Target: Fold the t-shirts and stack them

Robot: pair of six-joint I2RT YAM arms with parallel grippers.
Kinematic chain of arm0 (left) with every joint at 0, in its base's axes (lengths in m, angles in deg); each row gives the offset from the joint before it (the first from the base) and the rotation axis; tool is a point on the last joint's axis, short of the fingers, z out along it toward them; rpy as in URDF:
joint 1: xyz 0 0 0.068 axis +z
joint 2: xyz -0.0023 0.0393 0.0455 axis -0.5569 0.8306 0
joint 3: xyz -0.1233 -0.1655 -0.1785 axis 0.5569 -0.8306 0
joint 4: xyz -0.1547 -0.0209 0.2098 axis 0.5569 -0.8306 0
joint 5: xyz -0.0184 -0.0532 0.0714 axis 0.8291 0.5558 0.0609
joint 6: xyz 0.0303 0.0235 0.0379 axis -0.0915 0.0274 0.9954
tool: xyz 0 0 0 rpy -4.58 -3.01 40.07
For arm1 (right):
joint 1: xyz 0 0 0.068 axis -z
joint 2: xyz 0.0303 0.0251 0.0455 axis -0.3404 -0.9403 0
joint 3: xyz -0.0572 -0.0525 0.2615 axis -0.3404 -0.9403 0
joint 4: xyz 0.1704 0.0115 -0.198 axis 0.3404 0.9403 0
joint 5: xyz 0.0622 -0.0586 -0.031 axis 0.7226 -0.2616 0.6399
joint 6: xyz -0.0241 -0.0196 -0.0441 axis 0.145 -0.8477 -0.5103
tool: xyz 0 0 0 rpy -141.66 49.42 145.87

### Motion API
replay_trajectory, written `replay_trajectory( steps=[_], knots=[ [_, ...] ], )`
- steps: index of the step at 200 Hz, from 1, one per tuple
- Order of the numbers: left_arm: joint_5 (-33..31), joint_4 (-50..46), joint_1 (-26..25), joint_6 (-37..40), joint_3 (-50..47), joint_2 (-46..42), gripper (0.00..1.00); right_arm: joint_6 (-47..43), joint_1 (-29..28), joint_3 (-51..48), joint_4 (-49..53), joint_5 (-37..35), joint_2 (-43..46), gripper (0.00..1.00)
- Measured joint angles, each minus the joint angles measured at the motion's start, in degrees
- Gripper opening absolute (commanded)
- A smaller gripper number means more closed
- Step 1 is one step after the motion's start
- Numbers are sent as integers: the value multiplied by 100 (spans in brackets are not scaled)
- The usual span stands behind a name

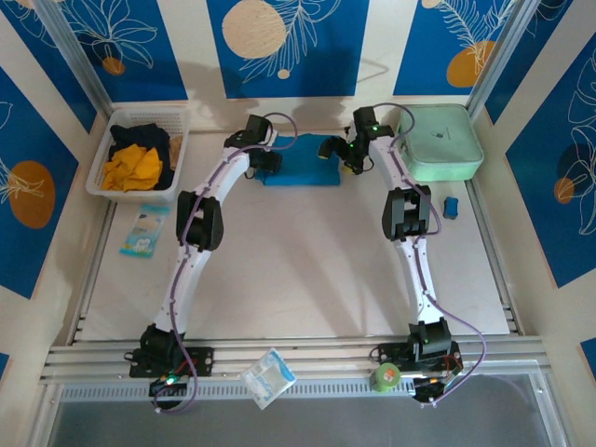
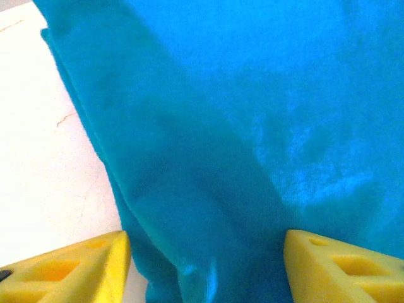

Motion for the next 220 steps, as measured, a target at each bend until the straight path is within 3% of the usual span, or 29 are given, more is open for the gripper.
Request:
replay_trajectory(
  steps=[54,110,164,220],
  knots=[
    [7,26,0,85,-243,-970,100,-216,238,-398,428,-326,815,99],
    [4,721,-2,105,-1858,-3445,100,-426,282,-2221,197,-675,3060,99],
    [-107,1873,-7,103,-5025,-5659,99,-645,258,-5292,-844,-1049,5305,99],
    [-852,3729,-4,146,-8730,-8039,99,-1357,544,-9136,-3165,-1366,7849,99]
  ],
)
